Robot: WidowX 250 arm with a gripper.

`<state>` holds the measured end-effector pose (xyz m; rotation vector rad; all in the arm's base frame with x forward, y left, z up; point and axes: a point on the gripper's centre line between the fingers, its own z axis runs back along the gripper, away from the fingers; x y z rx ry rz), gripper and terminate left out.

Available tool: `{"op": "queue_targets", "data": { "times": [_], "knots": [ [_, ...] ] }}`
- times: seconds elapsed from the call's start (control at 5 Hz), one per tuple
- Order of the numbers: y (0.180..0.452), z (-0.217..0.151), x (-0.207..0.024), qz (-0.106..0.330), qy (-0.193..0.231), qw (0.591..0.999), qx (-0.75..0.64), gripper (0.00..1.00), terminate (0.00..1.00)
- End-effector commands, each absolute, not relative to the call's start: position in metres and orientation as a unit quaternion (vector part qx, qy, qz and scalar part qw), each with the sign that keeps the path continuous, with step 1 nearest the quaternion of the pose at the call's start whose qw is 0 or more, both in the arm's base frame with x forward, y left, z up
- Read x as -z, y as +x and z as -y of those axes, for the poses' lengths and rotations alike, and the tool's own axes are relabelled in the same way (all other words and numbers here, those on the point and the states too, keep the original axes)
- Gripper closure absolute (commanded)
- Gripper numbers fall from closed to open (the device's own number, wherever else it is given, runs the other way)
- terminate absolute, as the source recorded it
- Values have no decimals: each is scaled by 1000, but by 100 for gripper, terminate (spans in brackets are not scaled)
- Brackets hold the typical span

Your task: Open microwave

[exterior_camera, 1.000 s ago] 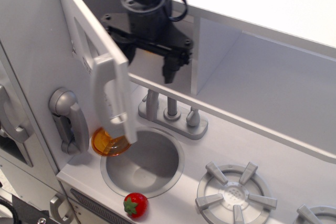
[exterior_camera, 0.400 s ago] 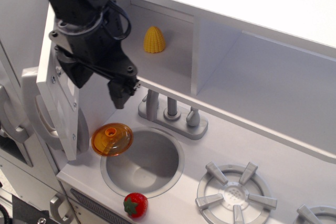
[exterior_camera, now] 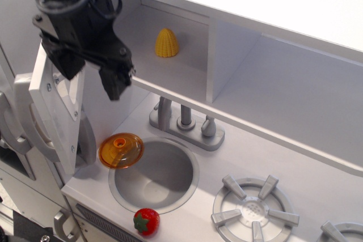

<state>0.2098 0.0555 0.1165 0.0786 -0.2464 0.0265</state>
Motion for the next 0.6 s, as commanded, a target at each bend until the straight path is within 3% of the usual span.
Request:
{"op": "queue_targets", "data": {
  "times": [0.0, 0.2, 0.4],
  "knots": [
    [237, -60, -183, 122, -7, 992, -24, 0, 0],
    [237, -60, -183, 122, -7, 992, -24, 0, 0],
    [237, -60, -183, 122, -7, 992, -24, 0, 100]
  ]
}}
